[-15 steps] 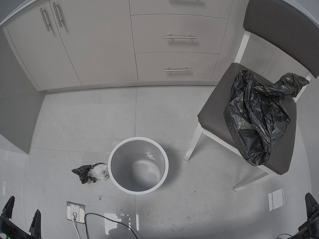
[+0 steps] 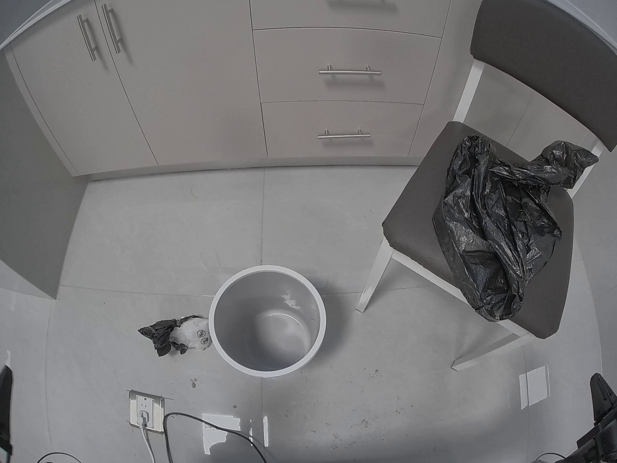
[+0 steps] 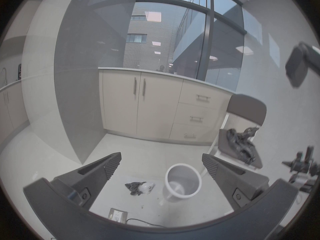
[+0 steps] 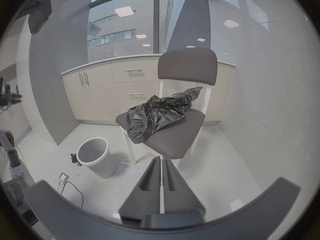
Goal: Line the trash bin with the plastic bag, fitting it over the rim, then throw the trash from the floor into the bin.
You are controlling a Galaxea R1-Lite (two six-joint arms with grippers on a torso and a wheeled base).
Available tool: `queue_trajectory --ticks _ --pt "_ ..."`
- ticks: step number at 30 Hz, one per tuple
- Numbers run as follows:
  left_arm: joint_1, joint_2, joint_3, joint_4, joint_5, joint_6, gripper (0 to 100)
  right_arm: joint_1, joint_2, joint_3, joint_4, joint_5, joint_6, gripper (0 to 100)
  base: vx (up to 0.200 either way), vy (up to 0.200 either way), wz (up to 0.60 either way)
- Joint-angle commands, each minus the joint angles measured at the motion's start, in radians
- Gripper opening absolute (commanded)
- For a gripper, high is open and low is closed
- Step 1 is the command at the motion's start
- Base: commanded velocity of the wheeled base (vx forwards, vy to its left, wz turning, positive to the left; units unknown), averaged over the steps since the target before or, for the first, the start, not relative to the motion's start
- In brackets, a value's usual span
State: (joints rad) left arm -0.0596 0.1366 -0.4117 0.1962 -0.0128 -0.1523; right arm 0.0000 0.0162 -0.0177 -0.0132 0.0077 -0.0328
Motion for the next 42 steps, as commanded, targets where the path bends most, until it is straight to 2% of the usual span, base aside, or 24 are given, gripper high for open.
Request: queue_trajectory --ticks 1,3,4,5,6,7,8,9,11,12,14,18,19,22,26,31,33,35,42 --pt "-0.071 0.204 -0.292 0.138 -0.015 -0.095 100 0.0 -0.016 0.016 -0.001 0.0 -0.001 0 0.0 0.0 0.0" --pt "-0.071 0.228 -0.338 0.141 -0.015 -0.105 100 0.0 -0.016 0.016 -0.001 0.0 -0.001 0 0.0 0.0 0.0" --pt "-0.071 0.241 -0.355 0.146 -0.015 -0.107 100 0.0 -0.004 -0.031 -0.039 -0.003 0.025 0 0.0 0.0 0.0" --pt "-0.066 0.248 -0.36 0.149 -0.015 -0.108 100 0.014 0.048 -0.194 -0.103 -0.009 0.143 0 0.0 0.0 0.0" --pt "-0.063 0.252 -0.36 0.152 -0.015 -0.11 100 0.043 0.168 -0.42 -0.131 -0.032 0.312 0 0.0 0.0 0.0" --pt "-0.063 0.252 -0.36 0.152 -0.015 -0.11 100 0.043 0.168 -0.42 -0.131 -0.032 0.312 0 0.0 0.0 0.0" --pt "-0.065 0.256 -0.363 0.152 -0.015 -0.127 100 0.069 0.329 -0.647 -0.093 -0.072 0.402 0 0.0 0.0 0.0" --pt "-0.065 0.259 -0.368 0.149 -0.016 -0.15 100 0.06 0.378 -0.709 -0.067 -0.075 0.315 0 0.0 0.0 0.0" --pt "-0.065 0.267 -0.383 0.144 -0.015 -0.184 100 0.061 0.458 -0.726 -0.057 -0.061 0.165 0 0.0 0.0 0.0" --pt "-0.065 0.276 -0.395 0.151 -0.016 -0.188 100 0.066 0.484 -0.719 -0.06 -0.054 0.154 0 0.0 0.0 0.0" --pt "-0.072 0.336 -0.424 0.155 -0.012 -0.193 100 0.084 0.587 -0.706 -0.071 -0.011 0.172 0 0.0 0.0 0.0" --pt "-0.072 0.416 -0.432 0.144 -0.012 -0.2 100 0.112 0.72 -0.686 -0.145 0.002 0.235 0 0.0 0.0 0.0" --pt "-0.072 0.477 -0.446 0.138 -0.021 -0.202 100 0.133 0.818 -0.676 -0.252 0.006 0.275 0 0.0 0.0 0.0" --pt "-0.072 0.557 -0.475 0.138 -0.023 -0.22 100 0.183 0.952 -0.679 -0.356 0.005 0.277 0 0.0 0.0 0.0" --pt "-0.072 0.627 -0.496 0.14 -0.021 -0.282 100 0.253 1.107 -0.706 -0.426 0.003 0.287 0 0.0 0.0 0.0" --pt "-0.065 0.675 -0.544 0.167 -0.019 -0.285 100 0.337 1.205 -0.739 -0.433 -0.002 0.29 0 0.0 0.0 0.0" --pt "-0.066 0.69 -0.569 0.201 -0.019 -0.276 100 0.344 1.232 -0.745 -0.433 -0.002 0.289 0 0.0 0.0 0.0" --pt "-0.078 0.735 -0.627 0.29 -0.024 -0.274 100 0.364 1.294 -0.749 -0.433 -0.003 0.29 0 0.0 0.0 0.0" --pt "-0.141 0.837 -0.631 0.319 -0.042 -0.276 100 0.414 1.433 -0.736 -0.432 -0.006 0.29 0 0.0 0.0 0.0"
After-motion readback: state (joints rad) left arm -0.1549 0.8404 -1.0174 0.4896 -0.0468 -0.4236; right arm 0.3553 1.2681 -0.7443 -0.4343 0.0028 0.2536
